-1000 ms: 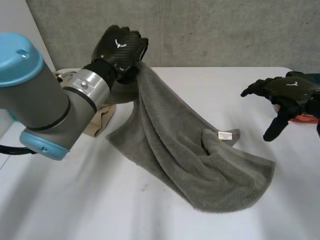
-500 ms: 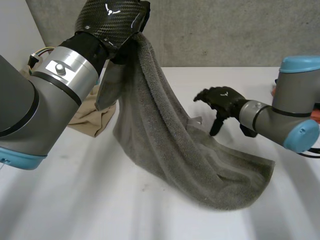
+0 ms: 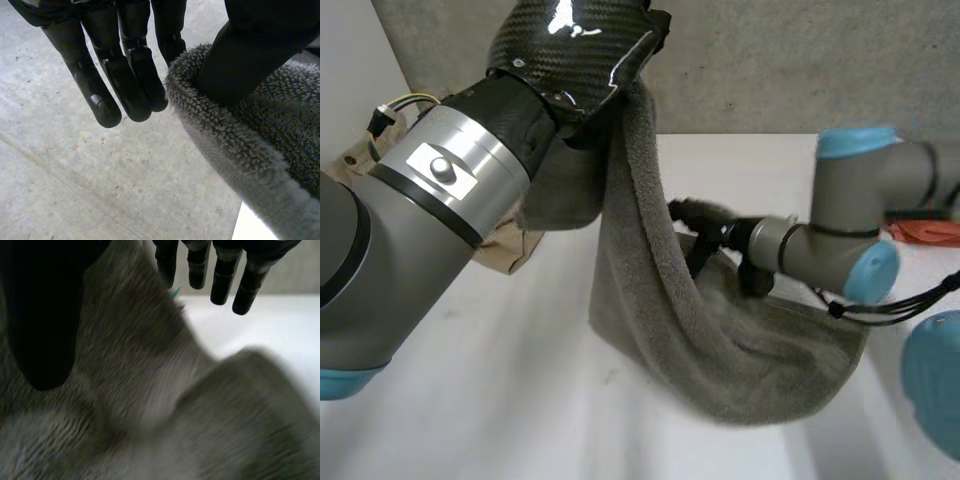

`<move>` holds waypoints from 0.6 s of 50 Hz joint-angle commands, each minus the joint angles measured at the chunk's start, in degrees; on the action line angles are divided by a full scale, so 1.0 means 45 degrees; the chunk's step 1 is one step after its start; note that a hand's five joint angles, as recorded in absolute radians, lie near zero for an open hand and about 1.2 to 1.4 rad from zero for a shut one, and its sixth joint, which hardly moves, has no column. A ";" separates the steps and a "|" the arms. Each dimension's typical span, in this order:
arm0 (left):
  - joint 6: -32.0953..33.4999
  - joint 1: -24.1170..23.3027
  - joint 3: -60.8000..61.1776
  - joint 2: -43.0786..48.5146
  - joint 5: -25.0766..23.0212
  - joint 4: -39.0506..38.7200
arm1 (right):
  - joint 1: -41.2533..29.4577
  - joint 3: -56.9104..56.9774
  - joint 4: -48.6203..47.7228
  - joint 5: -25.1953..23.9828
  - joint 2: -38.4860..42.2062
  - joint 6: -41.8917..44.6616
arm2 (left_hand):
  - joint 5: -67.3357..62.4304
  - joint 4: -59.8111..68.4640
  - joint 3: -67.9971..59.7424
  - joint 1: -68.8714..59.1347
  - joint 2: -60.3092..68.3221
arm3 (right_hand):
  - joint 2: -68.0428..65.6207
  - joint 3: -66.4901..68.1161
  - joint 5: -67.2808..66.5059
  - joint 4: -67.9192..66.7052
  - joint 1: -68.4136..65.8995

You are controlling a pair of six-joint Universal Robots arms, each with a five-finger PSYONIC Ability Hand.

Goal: Fold the laundry.

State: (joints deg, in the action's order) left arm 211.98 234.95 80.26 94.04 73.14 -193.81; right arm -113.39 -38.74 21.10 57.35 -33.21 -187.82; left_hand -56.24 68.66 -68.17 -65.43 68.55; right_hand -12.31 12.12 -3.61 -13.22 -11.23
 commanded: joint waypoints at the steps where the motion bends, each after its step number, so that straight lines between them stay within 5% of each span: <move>1: -0.0016 -0.0081 0.0075 0.0098 -0.0024 -0.0057 | -0.0584 0.0619 -0.0080 -0.0205 0.1345 0.0097 | -0.3058 0.2521 -0.2629 -0.3239 0.2544 | -0.1996 0.2039 -0.1708 -0.1795 -0.2235; 2: -0.0016 -0.0062 0.0055 0.0117 -0.0024 -0.0076 | -0.0604 0.0872 -0.0100 -0.0166 0.1539 0.0136 | -0.3058 0.2521 -0.2629 -0.3239 0.2544 | -0.6821 0.6863 -0.6532 -0.6619 -0.7060; 5: -0.0016 0.0016 -0.0042 0.0215 -0.0024 -0.0193 | -0.0584 0.1458 -0.0216 -0.0029 0.1600 0.0117 | -0.3058 0.2521 -0.2629 -0.3239 0.2544 | -1.5025 1.5067 -1.4736 -1.4823 -1.5264; 9: 0.0003 0.0211 -0.0296 0.0312 -0.0043 -0.0291 | -0.0585 0.2396 -0.0840 0.1062 0.1094 0.0058 | -0.3058 0.2521 -0.2629 -0.3239 0.2544 | -1.5042 1.5085 -1.4754 -1.4841 -1.5281; 14: 0.0023 0.1089 -0.1622 0.1229 -0.0005 -0.0603 | 0.0136 0.2284 -0.3858 0.4259 -0.1283 0.0038 | -0.3058 0.2521 -0.2629 -0.3239 0.2544 | -1.5042 1.5085 -1.4754 -1.4841 -1.5281; 18: -0.0016 0.2163 -0.2989 0.1796 0.0190 -0.1208 | 0.0508 0.0803 -0.6496 0.5807 -0.3509 0.0214 | -0.3058 0.2521 -0.2629 -0.3239 0.2544 | -1.5042 1.5085 -1.4754 -1.4841 -1.5281; 30: -0.0016 0.2419 -0.2861 0.2461 0.1382 -0.3944 | 0.0978 -0.3732 -0.8284 0.5421 -0.7539 0.1345 | -0.3058 0.2521 -0.2629 -0.3239 0.2544 | -1.5042 1.5085 -1.4754 -1.4841 -1.5281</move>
State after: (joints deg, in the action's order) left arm 211.93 246.25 62.72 104.92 78.16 -208.03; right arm -109.76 -45.30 -15.68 83.95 -60.02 -185.40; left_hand -56.24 68.90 -68.44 -65.43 68.69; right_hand -67.26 68.08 -55.79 -67.95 -56.04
